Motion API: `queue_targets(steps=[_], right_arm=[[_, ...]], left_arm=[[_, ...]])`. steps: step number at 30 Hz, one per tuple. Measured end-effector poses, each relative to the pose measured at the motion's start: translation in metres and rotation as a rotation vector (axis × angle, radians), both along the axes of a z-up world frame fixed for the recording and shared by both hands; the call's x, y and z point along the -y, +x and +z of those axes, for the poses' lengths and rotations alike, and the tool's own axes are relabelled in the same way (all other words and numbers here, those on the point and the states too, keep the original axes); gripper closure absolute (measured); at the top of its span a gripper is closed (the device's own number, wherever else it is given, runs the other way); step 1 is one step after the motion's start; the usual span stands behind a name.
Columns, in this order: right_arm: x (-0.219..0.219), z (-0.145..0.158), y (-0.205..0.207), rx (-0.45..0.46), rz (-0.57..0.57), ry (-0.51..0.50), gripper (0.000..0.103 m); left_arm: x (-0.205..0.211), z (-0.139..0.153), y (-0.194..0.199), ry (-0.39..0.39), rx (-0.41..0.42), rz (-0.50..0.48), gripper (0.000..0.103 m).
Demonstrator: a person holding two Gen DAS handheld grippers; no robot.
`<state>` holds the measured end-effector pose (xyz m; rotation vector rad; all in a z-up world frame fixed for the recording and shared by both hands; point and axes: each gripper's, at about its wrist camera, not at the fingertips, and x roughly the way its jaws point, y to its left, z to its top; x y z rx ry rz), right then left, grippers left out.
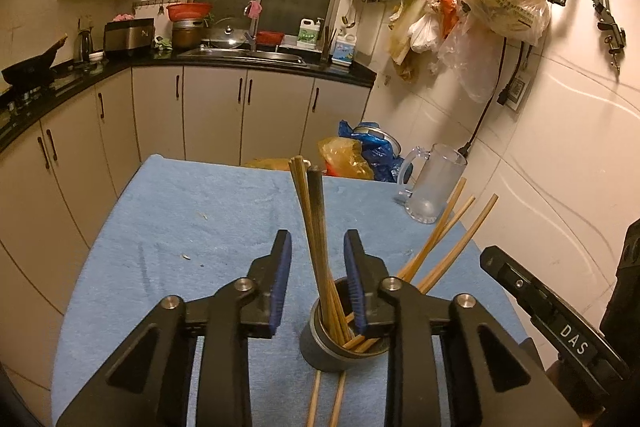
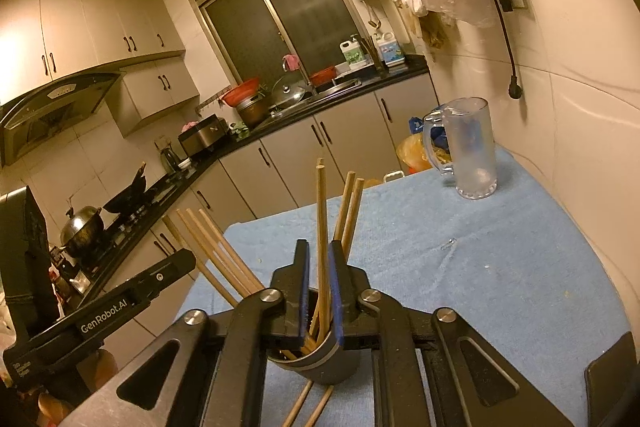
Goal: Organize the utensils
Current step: 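Lower the chopsticks into the grey cup with both tools, then open both tools to release the chopsticks and pull back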
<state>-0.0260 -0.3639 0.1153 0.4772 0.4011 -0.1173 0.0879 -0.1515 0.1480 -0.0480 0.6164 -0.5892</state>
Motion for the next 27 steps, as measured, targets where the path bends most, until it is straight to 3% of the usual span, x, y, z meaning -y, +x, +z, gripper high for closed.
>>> queue_targets(steps=[6, 12, 16, 21, 27], right_arm=[[-0.001, 0.001, -0.009, 0.001, -0.004, 0.004, 0.089], [-0.001, 0.0, -0.024, -0.002, -0.016, 0.008, 0.075], [-0.002, -0.007, -0.035, -0.017, -0.024, 0.014, 0.062], [-0.013, -0.029, -0.053, -0.059, -0.03, -0.008, 0.058], [-0.033, -0.07, -0.066, -0.154, 0.0, -0.007, 0.054]], left_arm=[[-0.005, 0.004, -0.006, -0.001, 0.012, 0.01, 0.069], [-0.017, 0.006, -0.015, 0.003, 0.026, 0.039, 0.057], [-0.028, -0.002, -0.026, 0.026, 0.036, 0.074, 0.041], [-0.049, -0.027, -0.044, 0.065, 0.016, 0.119, 0.037], [-0.073, -0.082, -0.069, 0.154, -0.062, 0.154, 0.036]])
